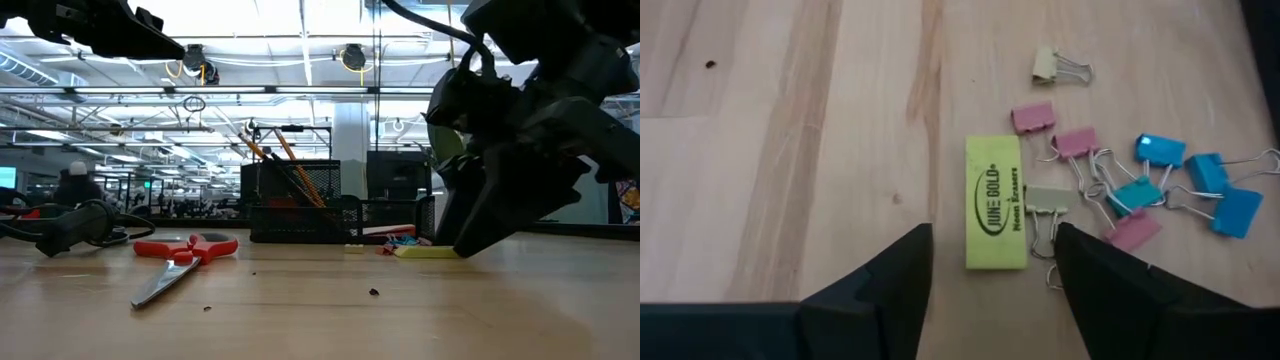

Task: Pick and place office supplies into organizer
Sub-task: Put the green eraser into the black desk organizer

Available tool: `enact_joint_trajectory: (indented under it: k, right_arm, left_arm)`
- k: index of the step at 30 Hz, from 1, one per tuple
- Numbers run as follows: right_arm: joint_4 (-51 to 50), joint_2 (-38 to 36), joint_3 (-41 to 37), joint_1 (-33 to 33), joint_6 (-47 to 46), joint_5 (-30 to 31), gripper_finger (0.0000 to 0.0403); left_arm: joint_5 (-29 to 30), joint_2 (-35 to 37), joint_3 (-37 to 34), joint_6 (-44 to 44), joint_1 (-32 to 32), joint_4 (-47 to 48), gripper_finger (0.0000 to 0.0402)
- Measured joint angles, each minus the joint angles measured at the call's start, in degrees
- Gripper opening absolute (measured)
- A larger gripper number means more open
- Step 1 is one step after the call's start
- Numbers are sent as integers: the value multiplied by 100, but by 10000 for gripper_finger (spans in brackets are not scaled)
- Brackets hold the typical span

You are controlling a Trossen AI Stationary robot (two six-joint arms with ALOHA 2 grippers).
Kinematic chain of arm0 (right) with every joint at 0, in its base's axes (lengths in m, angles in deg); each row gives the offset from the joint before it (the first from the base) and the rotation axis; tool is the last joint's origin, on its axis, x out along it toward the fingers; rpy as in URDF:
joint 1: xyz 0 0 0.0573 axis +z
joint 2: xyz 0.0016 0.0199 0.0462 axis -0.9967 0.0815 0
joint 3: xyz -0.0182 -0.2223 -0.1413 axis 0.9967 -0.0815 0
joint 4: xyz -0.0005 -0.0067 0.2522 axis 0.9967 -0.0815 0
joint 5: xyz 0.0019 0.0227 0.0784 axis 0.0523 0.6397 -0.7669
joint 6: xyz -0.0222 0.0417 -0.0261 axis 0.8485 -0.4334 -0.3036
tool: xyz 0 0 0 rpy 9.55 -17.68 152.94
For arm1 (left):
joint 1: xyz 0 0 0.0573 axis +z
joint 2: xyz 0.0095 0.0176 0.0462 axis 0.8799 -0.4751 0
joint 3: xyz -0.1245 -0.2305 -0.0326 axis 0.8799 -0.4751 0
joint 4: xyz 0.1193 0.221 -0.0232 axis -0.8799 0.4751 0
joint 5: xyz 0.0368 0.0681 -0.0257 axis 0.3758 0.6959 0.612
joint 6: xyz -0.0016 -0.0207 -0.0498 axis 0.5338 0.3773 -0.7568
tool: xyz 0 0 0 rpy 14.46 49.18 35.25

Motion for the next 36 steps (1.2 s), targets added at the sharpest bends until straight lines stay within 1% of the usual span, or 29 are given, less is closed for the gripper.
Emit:
enact_joint_trajectory:
  k: [6,13,15,20,29,36]
  right_arm:
    - [-21,142,8,0,-13,-45,190]
    - [-45,299,13,48,-277,-439,173]
    - [-41,258,11,92,-287,-498,172]
    - [-1,199,4,157,-316,-896,173]
    - [133,199,0,155,-214,-796,170]
    - [579,219,-17,32,17,-877,171]
  left_arm:
    - [0,-1,0,-44,0,0,44]
    - [0,1,0,-44,0,0,44]
    - [0,0,0,-44,0,0,44]
    - [0,1,0,-42,0,0,44]
    - [0,1,0,-42,0,0,44]
    - [0,0,0,-42,0,0,44]
